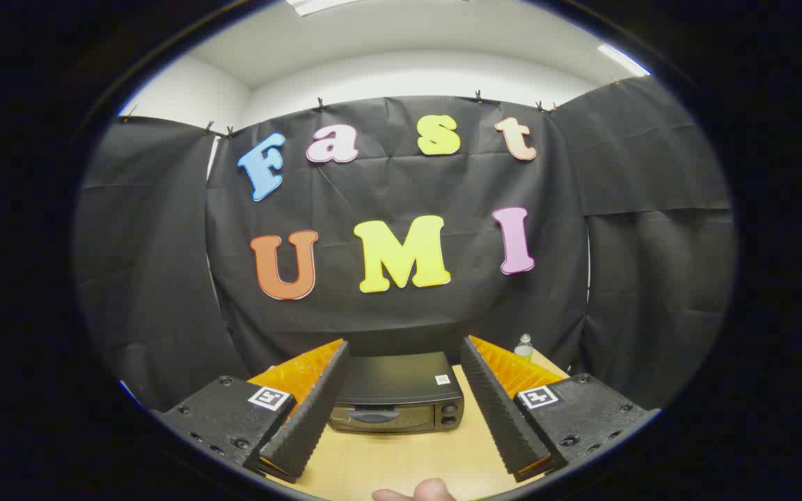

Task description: Open the toaster oven, put the food inside, and close the toaster oven door.

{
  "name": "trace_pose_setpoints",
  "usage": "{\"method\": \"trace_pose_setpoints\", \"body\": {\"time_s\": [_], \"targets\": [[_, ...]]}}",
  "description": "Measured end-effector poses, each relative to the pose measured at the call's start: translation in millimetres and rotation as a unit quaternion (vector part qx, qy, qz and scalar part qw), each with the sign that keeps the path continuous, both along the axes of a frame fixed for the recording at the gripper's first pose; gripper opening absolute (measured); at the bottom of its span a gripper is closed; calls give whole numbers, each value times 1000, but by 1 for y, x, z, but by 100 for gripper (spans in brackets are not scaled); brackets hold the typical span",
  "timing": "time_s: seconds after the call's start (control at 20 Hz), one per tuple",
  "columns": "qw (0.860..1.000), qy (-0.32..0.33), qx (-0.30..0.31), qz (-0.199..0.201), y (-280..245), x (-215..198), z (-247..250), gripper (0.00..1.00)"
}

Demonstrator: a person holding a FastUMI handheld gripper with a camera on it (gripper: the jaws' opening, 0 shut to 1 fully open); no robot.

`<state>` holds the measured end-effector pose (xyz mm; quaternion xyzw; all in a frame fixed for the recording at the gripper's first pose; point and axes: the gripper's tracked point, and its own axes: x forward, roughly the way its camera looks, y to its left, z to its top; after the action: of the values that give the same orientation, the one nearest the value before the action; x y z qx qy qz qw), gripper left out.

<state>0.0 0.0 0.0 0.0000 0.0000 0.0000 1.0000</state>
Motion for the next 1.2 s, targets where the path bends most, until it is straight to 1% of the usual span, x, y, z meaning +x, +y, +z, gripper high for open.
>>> {"method": "trace_pose_setpoints", "body": {"time_s": [0.6, 1.2], "targets": [[1000, 7, 9, -17, -17, 2, -5, 100], [1000, 13, 17, -19, -16, 10, -12, 100]]}}
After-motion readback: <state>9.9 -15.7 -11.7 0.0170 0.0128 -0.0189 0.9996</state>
